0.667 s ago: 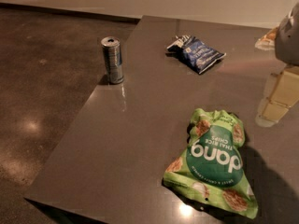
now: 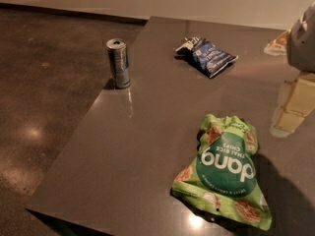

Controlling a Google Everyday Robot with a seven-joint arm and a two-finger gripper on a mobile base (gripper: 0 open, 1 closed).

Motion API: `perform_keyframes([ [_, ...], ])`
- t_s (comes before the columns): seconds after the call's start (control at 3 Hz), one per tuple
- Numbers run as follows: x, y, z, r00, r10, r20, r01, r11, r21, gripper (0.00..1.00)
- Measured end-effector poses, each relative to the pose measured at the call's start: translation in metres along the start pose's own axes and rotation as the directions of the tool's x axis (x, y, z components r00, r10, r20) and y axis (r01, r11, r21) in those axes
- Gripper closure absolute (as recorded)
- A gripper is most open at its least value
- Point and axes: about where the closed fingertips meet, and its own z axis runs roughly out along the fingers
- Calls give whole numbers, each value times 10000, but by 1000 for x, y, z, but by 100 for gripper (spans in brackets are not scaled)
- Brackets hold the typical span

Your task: Move green rice chip bag near redbull can

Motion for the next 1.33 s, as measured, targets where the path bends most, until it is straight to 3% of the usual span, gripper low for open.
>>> perform_keyframes([
  [0.33, -9, 14, 16, 9930, -1165, 216, 1176, 9913, -584, 0],
  [0.67, -17, 29, 38, 9695, -2418, 406, 2450, 9619, -1213, 0],
  [1.0, -24, 46, 71, 9303, -3623, 580, 3663, 9078, -2045, 0],
  [1.33, -27, 57, 87, 9076, -4130, 751, 4178, 8714, -2569, 0],
])
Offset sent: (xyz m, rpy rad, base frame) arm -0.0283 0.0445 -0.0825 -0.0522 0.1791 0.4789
